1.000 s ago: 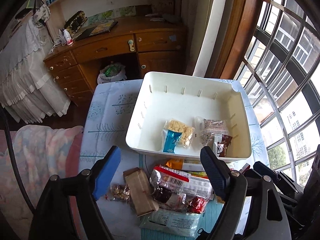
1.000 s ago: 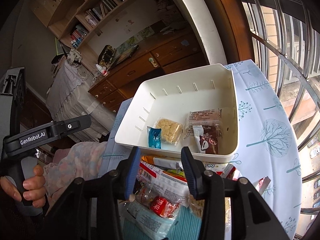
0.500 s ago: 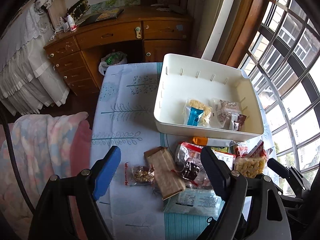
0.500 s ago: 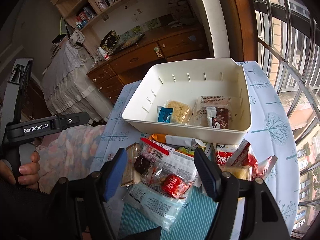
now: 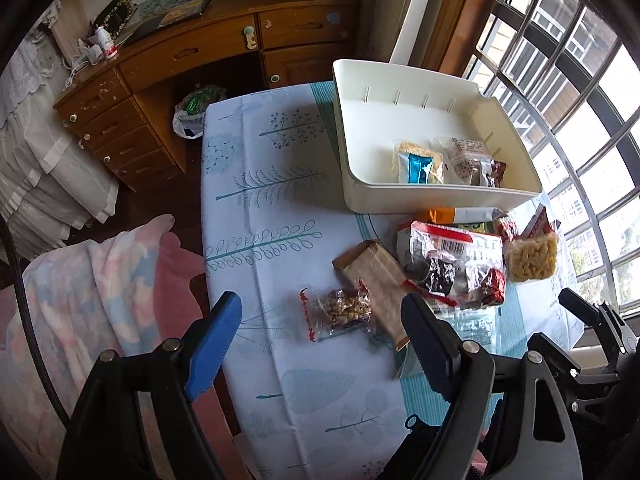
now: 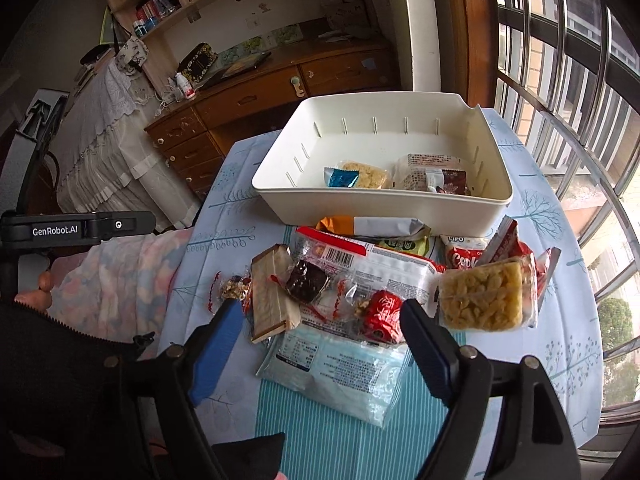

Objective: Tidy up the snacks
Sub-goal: 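Withdraw both tools and move toward the brown wafer bar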

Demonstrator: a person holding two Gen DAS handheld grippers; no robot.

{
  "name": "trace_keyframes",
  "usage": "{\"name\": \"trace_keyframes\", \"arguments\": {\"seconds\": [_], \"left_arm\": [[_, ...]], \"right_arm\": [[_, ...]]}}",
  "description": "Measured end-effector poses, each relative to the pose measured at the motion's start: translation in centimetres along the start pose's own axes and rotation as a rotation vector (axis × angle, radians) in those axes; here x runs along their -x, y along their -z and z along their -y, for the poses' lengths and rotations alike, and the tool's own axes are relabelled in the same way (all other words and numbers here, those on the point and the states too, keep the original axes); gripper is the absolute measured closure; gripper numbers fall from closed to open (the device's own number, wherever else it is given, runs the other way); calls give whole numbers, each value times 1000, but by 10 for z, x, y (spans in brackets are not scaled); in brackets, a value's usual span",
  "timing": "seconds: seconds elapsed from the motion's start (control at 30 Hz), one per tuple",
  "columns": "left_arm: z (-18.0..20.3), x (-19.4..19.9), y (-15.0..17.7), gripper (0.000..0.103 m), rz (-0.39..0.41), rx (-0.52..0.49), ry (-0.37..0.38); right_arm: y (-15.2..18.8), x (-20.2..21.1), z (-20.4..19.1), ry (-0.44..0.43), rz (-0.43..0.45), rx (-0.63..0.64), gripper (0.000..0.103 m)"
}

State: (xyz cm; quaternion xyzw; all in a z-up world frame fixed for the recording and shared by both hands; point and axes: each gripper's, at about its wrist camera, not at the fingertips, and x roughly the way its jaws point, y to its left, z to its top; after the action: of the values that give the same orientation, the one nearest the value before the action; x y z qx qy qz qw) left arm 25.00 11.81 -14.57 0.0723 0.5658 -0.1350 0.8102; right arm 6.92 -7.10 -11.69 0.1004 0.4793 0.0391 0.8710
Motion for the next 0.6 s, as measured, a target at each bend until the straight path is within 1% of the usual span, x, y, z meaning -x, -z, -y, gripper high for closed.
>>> {"name": "trace_keyframes", "arguments": {"seconds": [0.13,0.3,0.6], "left_arm": [[-3,-13,2,22,-28,-70,17],[-2,-39,5,20,-67,-162,38],[13,-92,10,19,-131,-311,70]], "right_arm": [[14,-5,-15,47,-10,36,16],[32,-16,-32,113,-24,115,12],[57,-45,-57,214,-79,326,6]]}}
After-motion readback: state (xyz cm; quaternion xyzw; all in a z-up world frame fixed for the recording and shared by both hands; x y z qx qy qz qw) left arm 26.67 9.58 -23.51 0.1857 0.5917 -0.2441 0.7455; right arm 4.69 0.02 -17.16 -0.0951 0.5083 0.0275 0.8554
